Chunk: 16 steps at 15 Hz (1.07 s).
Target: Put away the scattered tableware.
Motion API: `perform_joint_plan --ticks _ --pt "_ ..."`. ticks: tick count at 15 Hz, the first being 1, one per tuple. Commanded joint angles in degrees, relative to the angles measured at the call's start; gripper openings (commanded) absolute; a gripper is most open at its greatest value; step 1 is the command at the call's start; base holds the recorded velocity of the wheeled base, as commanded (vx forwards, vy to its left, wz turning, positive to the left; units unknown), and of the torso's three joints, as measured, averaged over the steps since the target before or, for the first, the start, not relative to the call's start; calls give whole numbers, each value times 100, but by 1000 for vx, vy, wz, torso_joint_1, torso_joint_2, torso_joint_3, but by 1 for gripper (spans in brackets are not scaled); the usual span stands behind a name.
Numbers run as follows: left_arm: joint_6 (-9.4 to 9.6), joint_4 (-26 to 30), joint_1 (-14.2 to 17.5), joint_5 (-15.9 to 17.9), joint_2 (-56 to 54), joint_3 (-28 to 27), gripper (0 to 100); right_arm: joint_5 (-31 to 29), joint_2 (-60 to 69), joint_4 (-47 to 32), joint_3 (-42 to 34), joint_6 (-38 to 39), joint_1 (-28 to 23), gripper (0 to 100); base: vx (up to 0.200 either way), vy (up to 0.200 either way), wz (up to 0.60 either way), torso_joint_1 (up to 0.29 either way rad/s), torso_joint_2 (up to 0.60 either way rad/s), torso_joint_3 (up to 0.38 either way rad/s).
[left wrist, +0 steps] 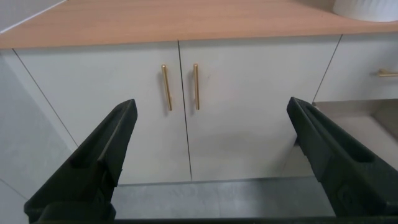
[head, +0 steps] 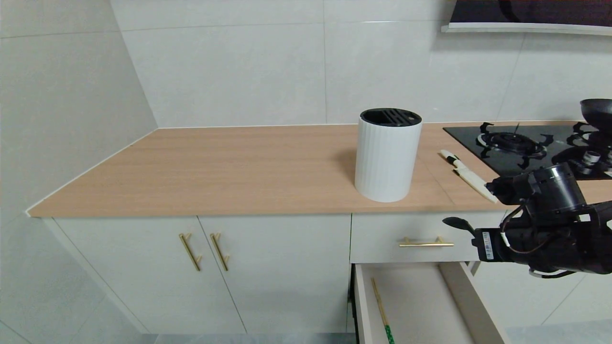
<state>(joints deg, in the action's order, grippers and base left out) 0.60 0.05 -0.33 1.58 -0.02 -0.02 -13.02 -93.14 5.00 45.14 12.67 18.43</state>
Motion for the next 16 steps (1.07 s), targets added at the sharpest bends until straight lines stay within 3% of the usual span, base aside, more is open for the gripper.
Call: perform_joint_plan --ticks 1,16 --pt "2 -5 -2 0 2 2 100 1 -117 10 -5 -1 -6 0 0 0 0 -183 456 256" --pt "2 -5 -2 0 2 -6 100 -16 -398 186 -84 -1 -6 0 0 0 0 -177 475 291"
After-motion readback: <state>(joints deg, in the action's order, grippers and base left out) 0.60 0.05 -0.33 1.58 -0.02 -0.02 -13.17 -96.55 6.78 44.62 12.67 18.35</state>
